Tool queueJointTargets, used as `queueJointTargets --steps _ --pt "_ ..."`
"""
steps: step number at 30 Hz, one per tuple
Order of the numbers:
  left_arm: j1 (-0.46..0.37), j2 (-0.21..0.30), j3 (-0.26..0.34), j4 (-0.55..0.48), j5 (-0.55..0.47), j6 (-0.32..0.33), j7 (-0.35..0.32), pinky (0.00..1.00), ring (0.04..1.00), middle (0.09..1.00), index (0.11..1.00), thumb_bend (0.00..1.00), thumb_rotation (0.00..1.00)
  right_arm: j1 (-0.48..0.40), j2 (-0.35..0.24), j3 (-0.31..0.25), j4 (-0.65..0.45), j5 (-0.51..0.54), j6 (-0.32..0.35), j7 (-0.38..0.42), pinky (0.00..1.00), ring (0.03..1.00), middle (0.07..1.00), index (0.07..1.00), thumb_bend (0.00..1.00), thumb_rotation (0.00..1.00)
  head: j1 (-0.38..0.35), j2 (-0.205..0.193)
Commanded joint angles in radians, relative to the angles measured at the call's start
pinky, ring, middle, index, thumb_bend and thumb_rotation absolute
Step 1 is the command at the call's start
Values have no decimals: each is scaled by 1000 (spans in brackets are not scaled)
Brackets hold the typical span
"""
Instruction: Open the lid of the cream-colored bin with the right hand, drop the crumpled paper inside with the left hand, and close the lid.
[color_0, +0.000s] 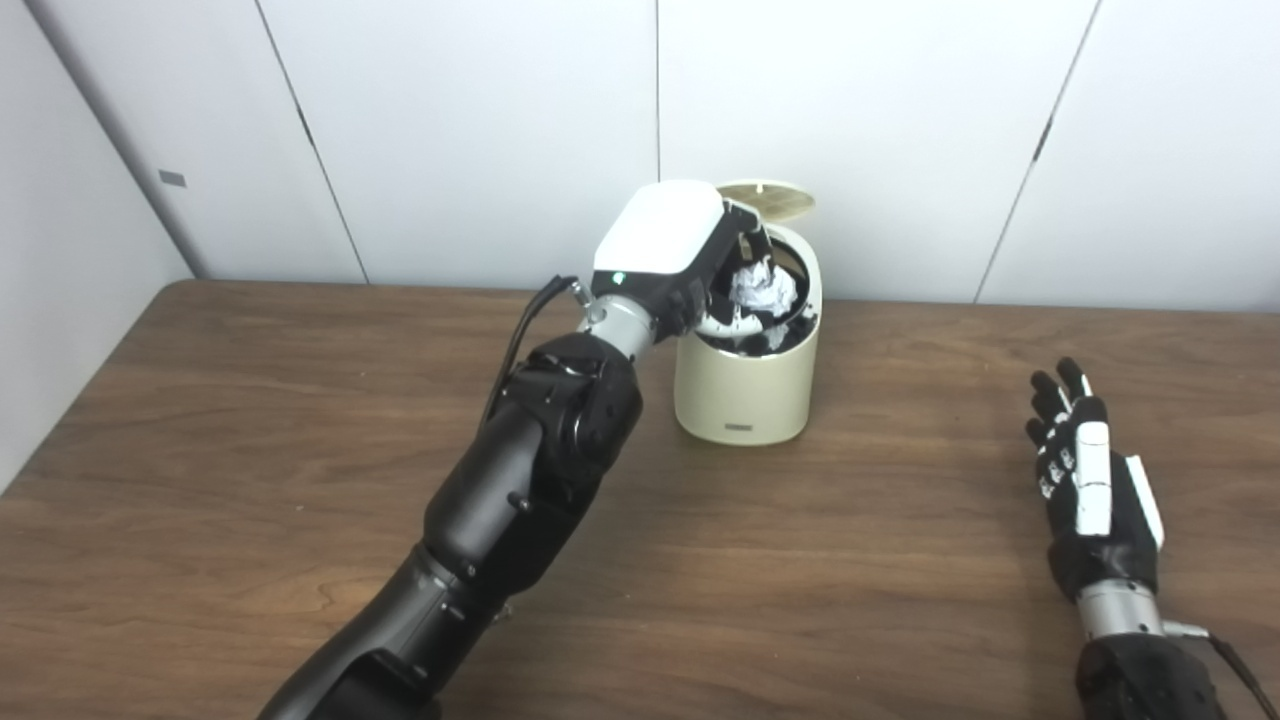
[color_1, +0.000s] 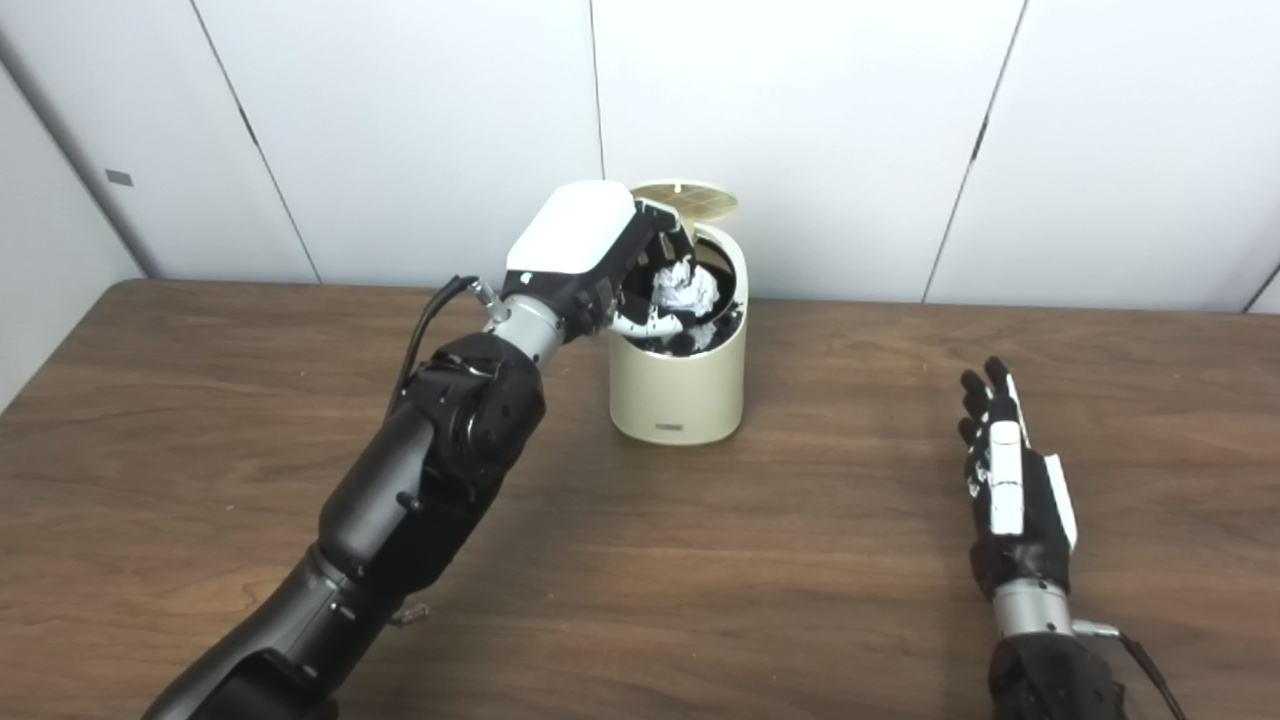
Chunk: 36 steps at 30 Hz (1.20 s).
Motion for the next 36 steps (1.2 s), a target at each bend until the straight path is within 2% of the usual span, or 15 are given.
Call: queueJointTargets --steps 1,6,10,16,23,25,29,36 --pt "-40 8 -5 -2 36 -21 39 255 404 520 541 463 0 5 10 0 3 8 -26 -1 1000 977 939 976 425 1000 1 1" --pt "-40 1 -27 24 90 -22 86 266 420 562 513 463 0 3 7 0 16 9 -33 2 1000 974 927 975 423 1000 0 4" --pt "-37 -22 -38 45 148 7 122 280 437 584 498 462 0 4 5 -2 14 5 -33 0 1000 970 916 968 434 1000 3 5" --pt "-33 -46 -35 68 180 15 170 272 427 561 511 465 0 8 0 -5 15 7 -34 4 1000 964 899 958 454 1000 6 8" --pt "-28 -50 -24 88 186 11 217 292 416 523 523 469 0 10 -7 -2 3 6 -17 7 1000 951 882 945 479 1000 10 11" --pt "-26 -45 -26 90 190 8 226 261 402 510 529 466 0 12 -9 -1 -1 4 -13 7 1000 944 874 941 486 1000 12 12" --pt "-25 -36 -32 84 206 14 210 305 445 514 531 473 0 14 -10 1 -9 3 -3 7 1000 937 865 938 500 1000 13 13" --pt "-23 -30 -34 75 213 26 165 329 476 573 499 470 0 19 -11 6 -37 2 25 9 998 924 850 904 516 1000 6 7"
